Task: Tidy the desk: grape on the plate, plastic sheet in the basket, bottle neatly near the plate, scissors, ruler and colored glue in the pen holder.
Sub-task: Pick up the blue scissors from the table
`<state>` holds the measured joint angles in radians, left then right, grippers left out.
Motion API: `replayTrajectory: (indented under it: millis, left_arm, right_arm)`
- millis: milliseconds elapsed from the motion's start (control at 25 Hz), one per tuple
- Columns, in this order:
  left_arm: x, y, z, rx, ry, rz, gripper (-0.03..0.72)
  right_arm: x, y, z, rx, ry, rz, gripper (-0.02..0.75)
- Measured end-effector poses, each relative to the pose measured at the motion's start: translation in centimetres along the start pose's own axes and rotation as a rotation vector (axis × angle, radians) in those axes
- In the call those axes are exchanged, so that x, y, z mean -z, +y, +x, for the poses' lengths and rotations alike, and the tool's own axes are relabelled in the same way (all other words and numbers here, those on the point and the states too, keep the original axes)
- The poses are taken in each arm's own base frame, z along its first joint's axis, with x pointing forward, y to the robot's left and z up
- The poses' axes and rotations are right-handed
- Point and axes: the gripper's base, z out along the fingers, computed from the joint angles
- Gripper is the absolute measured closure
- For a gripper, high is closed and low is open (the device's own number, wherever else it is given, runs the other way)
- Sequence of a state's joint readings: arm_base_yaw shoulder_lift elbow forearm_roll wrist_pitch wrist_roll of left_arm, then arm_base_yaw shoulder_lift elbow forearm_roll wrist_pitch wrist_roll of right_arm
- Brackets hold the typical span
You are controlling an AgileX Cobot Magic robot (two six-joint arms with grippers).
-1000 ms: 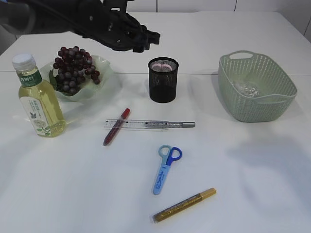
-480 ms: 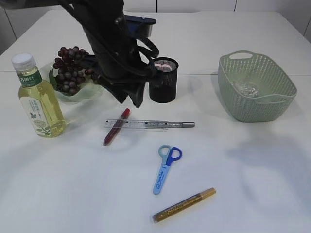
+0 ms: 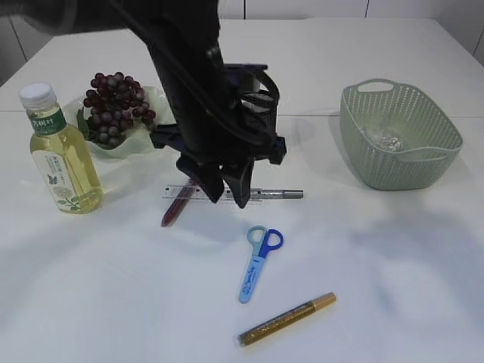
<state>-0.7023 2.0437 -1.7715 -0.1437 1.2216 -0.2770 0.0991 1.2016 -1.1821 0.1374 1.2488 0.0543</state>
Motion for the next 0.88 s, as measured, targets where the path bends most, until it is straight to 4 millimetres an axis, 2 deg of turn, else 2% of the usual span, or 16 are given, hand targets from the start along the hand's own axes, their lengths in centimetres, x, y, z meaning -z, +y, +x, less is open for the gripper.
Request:
replayTrajectory:
  millis: [200, 320, 600, 880]
  left_arm:
    - [-3.7, -1.8, 0.5, -0.023, 0.083, -0.02, 0.409]
    - [-5.3, -2.6, 0.9, -0.03, 0.114, -0.038, 0.409]
    - [-6.9, -2.5, 0.9, -0.012, 0.142, -0.064, 0.409]
    - [-9.8, -2.1, 0.9, -0.003, 0.199, -0.088, 0.409]
  right_arm:
    - [0.0, 0.0, 0.0, -0.002, 0.0, 0.0, 0.339]
    - [0.0, 0.0, 0.0, -0.002, 0.0, 0.0, 0.339]
    - [0.0, 0.0, 0.0, -0.002, 0.0, 0.0, 0.339]
    - [0.0, 0.0, 0.0, -0.002, 0.0, 0.0, 0.339]
